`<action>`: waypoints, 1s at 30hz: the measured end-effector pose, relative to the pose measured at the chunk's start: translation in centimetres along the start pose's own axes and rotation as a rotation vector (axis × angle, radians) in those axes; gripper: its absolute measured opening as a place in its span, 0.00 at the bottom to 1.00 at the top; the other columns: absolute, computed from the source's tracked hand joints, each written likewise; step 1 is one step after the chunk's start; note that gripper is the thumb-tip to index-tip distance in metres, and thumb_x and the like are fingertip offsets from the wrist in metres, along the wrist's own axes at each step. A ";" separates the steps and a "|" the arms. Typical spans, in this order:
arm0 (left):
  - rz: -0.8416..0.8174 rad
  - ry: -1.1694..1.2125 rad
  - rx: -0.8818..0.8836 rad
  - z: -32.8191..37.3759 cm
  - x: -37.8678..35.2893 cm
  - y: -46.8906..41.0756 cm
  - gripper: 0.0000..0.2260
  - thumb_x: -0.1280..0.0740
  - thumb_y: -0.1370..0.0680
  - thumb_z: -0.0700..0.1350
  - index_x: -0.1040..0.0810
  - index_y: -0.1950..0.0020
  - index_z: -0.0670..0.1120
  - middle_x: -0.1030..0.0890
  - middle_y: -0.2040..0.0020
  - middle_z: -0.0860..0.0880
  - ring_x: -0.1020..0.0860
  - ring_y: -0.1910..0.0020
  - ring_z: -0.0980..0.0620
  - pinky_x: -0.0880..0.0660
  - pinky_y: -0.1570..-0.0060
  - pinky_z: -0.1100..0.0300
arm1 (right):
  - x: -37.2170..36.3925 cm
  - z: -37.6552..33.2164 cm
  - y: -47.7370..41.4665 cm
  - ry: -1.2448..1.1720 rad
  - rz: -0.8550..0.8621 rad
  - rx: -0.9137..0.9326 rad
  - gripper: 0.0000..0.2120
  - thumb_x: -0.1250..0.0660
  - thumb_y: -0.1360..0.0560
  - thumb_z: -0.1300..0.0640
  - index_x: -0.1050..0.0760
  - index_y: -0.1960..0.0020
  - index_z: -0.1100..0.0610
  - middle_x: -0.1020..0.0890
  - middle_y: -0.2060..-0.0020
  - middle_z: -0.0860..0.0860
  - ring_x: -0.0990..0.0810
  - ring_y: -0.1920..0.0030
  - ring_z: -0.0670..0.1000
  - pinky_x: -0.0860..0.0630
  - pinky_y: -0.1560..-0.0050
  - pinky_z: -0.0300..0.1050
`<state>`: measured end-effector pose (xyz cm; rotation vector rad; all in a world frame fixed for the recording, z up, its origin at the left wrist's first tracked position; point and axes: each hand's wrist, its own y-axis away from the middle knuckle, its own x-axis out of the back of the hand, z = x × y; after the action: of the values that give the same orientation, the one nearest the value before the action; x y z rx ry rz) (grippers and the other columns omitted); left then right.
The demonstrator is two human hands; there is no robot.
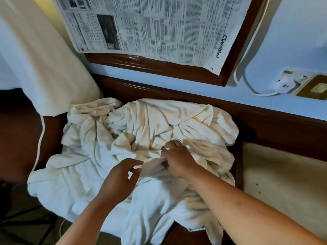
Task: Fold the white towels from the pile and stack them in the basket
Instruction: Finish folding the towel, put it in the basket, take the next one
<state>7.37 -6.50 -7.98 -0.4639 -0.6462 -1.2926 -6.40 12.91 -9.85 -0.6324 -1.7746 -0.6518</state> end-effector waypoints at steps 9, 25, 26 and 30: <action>0.131 -0.324 -0.185 2.1 -2.9 0.0 0.20 0.39 0.22 0.57 0.20 0.35 0.50 0.20 0.37 0.52 0.23 0.39 0.47 0.27 0.41 0.49 | 2.9 0.5 5.9 -0.439 0.071 0.100 0.09 0.38 0.19 0.48 0.26 0.48 0.54 0.20 0.57 0.48 0.24 0.56 0.50 0.31 0.58 0.48; 0.112 -0.493 -0.302 20.0 -16.4 0.3 0.11 0.28 0.27 0.41 0.23 0.46 0.47 0.17 0.56 0.45 0.19 0.55 0.38 0.30 0.48 0.43 | 16.9 15.3 31.8 -0.672 0.588 -0.323 0.10 0.36 0.19 0.45 0.22 0.55 0.49 0.21 0.63 0.47 0.22 0.60 0.49 0.28 0.63 0.46; 0.071 -0.459 -0.312 22.0 -17.3 0.8 0.09 0.28 0.27 0.41 0.22 0.48 0.48 0.17 0.60 0.46 0.19 0.58 0.38 0.28 0.52 0.46 | 17.1 16.9 34.0 -0.659 0.622 -0.361 0.10 0.36 0.20 0.45 0.22 0.55 0.48 0.21 0.62 0.46 0.21 0.60 0.48 0.28 0.63 0.45; -0.112 -0.227 -0.494 31.4 -21.9 4.6 0.06 0.36 0.23 0.52 0.23 0.50 0.52 0.19 0.63 0.51 0.20 0.63 0.45 0.26 0.66 0.53 | 17.9 25.3 42.4 -0.520 0.854 -0.582 0.06 0.32 0.23 0.47 0.22 0.56 0.48 0.19 0.63 0.43 0.22 0.62 0.43 0.29 0.63 0.37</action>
<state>3.16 30.83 0.70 -1.0014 -0.5418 -1.5222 1.55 62.39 5.89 -1.9603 -1.5227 -0.3990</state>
